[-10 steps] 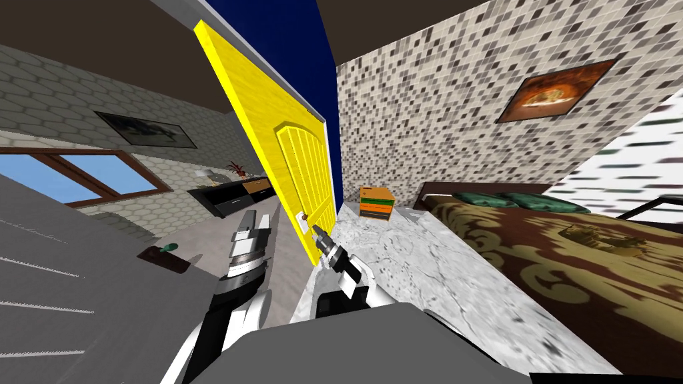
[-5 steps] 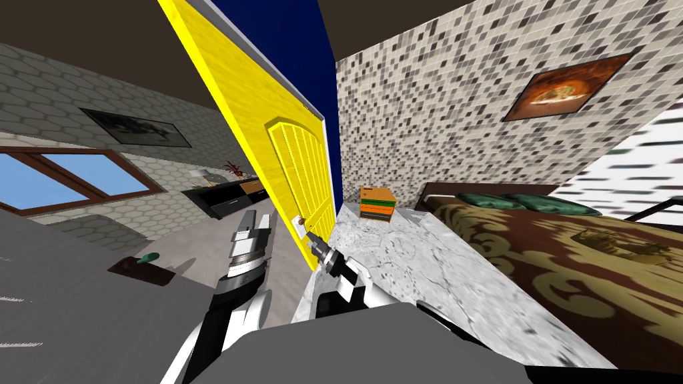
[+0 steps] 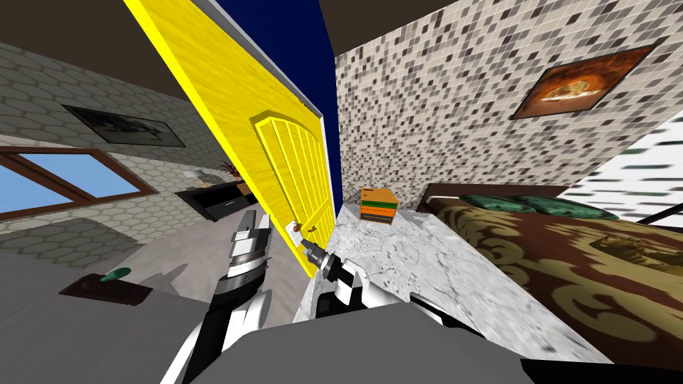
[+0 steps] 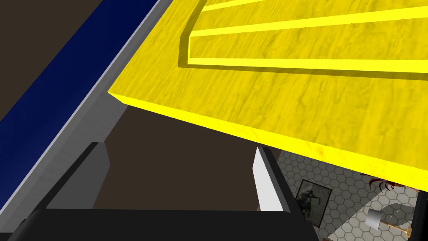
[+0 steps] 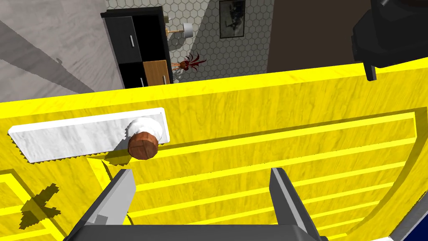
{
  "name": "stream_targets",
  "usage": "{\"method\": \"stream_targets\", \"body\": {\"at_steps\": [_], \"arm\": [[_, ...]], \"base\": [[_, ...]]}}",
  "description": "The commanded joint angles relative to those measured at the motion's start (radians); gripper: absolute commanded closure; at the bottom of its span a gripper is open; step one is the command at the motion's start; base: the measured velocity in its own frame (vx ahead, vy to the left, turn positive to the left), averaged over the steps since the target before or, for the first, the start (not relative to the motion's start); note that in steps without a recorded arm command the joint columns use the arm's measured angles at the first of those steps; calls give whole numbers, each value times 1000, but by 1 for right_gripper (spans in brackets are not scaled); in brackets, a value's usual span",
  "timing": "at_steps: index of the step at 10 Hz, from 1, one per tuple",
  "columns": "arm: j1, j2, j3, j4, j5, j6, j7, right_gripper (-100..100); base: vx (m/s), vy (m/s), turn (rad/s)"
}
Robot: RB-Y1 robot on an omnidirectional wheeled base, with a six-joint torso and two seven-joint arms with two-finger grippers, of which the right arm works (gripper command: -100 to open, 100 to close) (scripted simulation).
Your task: Push the door open
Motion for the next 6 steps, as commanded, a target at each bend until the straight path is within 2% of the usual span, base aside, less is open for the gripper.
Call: {"method": "stream_targets", "body": {"at_steps": [1, 2, 6], "arm": [[-18, 3, 24, 35, -2, -3, -6, -100], [-18, 3, 24, 35, -2, -3, -6, -100], [-74, 5, 101, 114, -10, 9, -26, -100]], "base": [[137, -16, -4], [84, 2, 0], [146, -8, -6]]}}
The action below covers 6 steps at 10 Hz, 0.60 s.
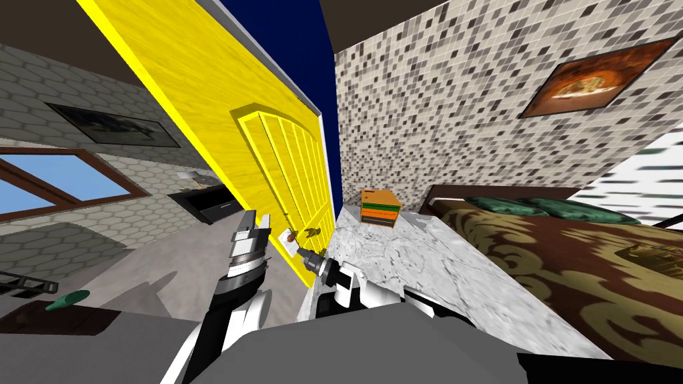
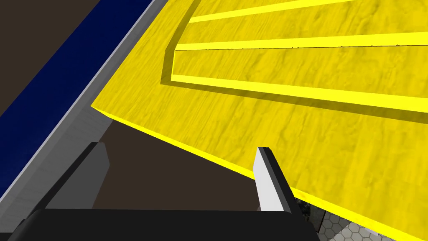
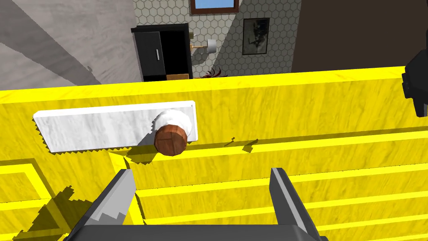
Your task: Push the door open
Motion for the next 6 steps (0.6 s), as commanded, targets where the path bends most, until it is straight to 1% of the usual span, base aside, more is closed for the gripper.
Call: {"method": "stream_targets", "body": {"at_steps": [1, 4, 5, 6], "arm": [[-22, 2, 28, 30, -3, 7, -9, -100], [-59, 4, 79, 82, -8, 15, -22, -100], [-52, 3, 69, 74, -7, 11, -19, -100], [-49, 7, 66, 85, -7, 8, -16, -100]], "base": [[193, -14, -5], [210, -28, -5], [94, -7, 0], [64, 122, 53]]}}
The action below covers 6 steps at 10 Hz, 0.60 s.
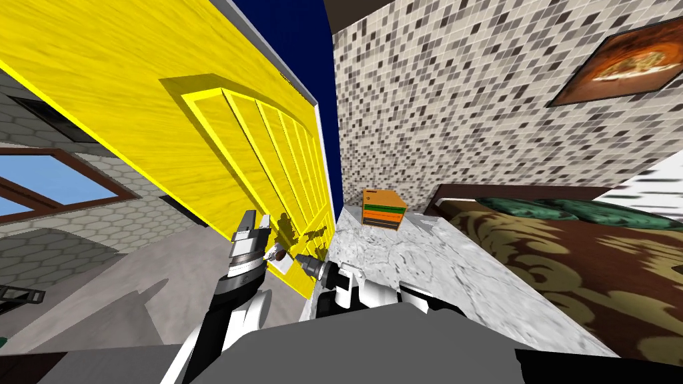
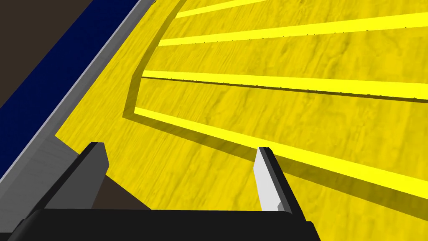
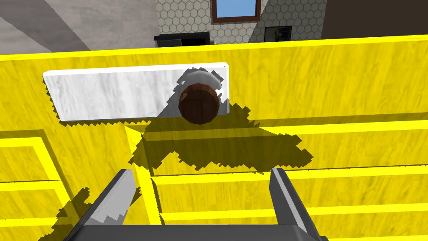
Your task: Push the door open
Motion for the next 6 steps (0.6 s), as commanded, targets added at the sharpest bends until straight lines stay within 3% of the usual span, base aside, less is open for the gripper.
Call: {"method": "stream_targets", "body": {"at_steps": [1, 6], "arm": [[2, 4, -4, 7, 0, -3, 3, -100], [15, 26, -21, 39, 3, -13, 16, -100]], "base": [[83, 182, 27], [85, 193, 39]]}}
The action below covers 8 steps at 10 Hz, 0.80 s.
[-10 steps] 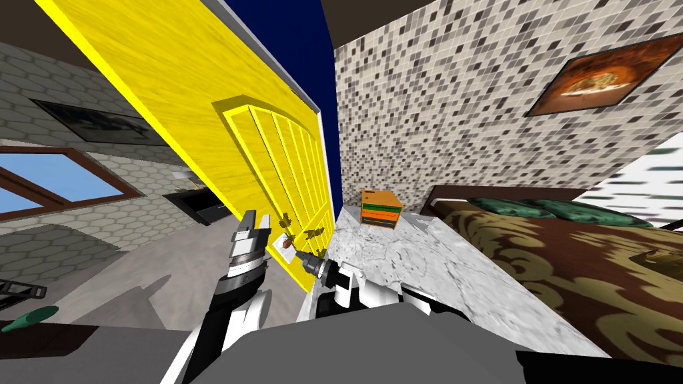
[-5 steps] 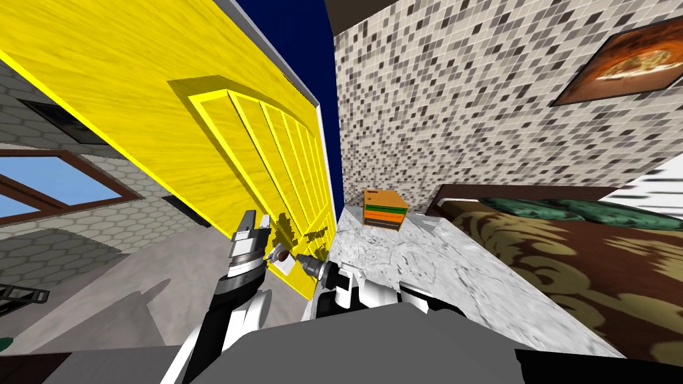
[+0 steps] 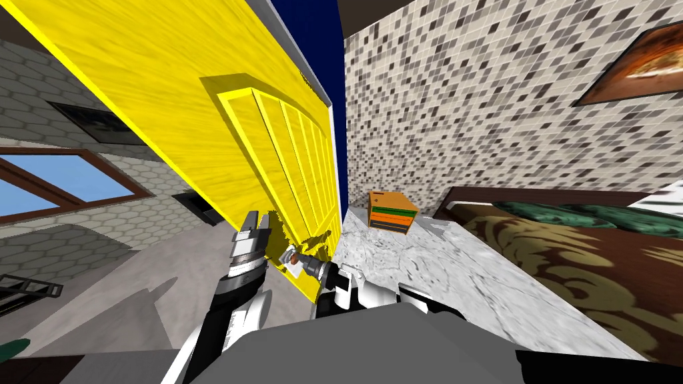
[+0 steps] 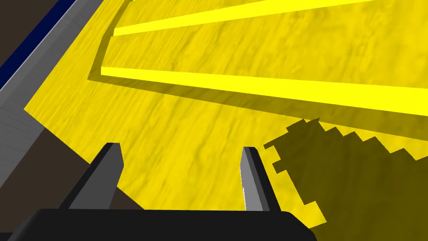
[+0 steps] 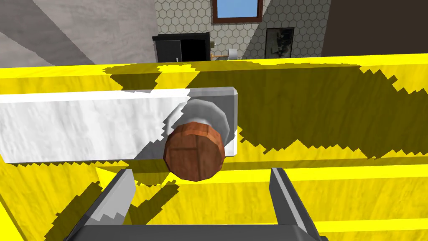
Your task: Push the door open
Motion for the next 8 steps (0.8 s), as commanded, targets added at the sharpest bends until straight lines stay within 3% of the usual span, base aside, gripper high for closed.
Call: {"method": "stream_targets", "body": {"at_steps": [1, 2, 3, 8], "arm": [[3, 6, -4, 6, 1, -2, 3, -100], [2, 3, -3, 4, 0, -2, 2, -100], [2, 3, -3, 4, 0, -2, 2, 100], [2, 3, -3, 4, 0, -2, 2, 100]], "base": [[81, 161, 24], [43, 65, -3], [-7, -6, -1], [-9, -14, 1]]}}
